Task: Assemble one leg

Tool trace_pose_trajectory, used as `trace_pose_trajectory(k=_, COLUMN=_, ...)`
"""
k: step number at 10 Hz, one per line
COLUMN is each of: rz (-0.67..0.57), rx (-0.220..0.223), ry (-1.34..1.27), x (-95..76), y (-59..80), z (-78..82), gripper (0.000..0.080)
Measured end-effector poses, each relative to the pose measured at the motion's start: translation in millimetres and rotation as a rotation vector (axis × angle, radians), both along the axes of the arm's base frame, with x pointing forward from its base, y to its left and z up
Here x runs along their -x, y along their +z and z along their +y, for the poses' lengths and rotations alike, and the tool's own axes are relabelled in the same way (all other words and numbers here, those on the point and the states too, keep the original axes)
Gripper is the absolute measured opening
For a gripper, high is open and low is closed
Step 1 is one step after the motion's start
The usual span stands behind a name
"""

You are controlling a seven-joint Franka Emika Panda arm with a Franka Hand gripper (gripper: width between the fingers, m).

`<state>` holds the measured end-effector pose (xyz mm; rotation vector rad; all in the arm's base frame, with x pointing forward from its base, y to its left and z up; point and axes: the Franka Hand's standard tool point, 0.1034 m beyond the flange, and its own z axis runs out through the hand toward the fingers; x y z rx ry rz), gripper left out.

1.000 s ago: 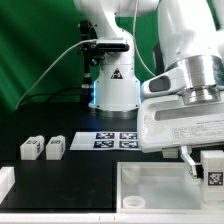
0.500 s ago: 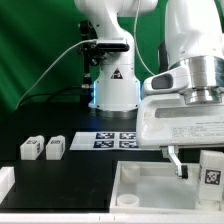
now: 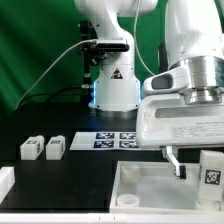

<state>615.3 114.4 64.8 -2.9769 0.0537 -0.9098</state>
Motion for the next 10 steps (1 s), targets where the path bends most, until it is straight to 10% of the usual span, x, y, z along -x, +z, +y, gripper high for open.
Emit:
trace_pose_trajectory(k=4, rz=0.051, rx=-0.021, ry=-0.012, x=2.1, y=7.2, z=-1.0, gripper=0.0649)
trace_pose_trajectory(k=6, rz=0.166, rx=-0.073, ry=-0.021, x=4.9, y=29.8, z=6.1, gripper=0.0649)
trace_pose_trajectory(k=10, rz=0.572, rx=-0.104, ry=0.0, x=-2.8, y=17.6, z=-10.1, gripper=0.0649)
